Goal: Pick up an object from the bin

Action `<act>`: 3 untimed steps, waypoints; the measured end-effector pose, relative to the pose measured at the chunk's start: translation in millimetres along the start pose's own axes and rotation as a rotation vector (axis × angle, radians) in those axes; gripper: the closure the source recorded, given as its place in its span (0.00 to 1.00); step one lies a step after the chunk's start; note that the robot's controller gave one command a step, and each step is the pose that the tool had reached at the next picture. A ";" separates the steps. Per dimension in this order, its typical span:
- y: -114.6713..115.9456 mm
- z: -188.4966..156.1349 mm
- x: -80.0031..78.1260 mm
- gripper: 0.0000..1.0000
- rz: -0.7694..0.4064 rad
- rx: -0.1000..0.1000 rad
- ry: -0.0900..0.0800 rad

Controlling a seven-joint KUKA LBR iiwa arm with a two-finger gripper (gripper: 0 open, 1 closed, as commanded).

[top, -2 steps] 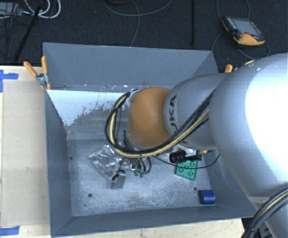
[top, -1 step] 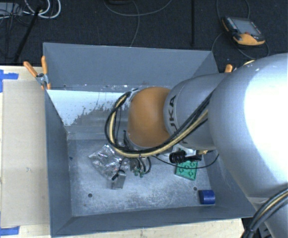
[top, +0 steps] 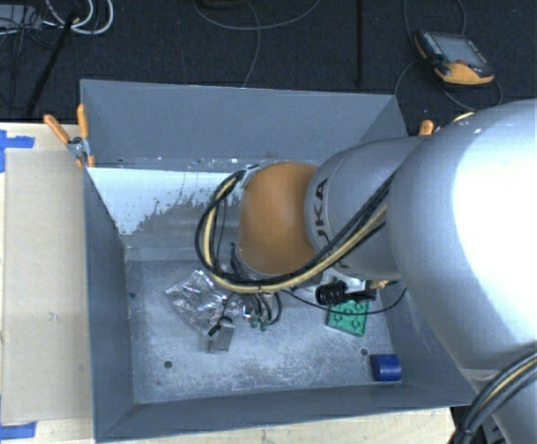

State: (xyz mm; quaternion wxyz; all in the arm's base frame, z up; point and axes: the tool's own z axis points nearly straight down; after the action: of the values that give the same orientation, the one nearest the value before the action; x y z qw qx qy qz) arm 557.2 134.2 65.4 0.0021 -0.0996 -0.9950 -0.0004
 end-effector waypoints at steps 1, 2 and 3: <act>-0.1 -0.2 -0.3 1.00 0.001 0.000 0.000; -0.4 -15.5 -0.8 1.00 0.004 -0.001 -0.005; -0.3 -32.4 -1.1 1.00 0.006 -0.001 -0.005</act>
Offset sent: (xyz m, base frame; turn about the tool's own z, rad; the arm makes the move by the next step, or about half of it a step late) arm 0.0000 0.0000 0.0000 0.0000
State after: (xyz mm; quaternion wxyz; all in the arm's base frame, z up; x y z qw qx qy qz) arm 558.3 133.7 97.8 -0.0006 -0.1027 -0.9947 -0.0006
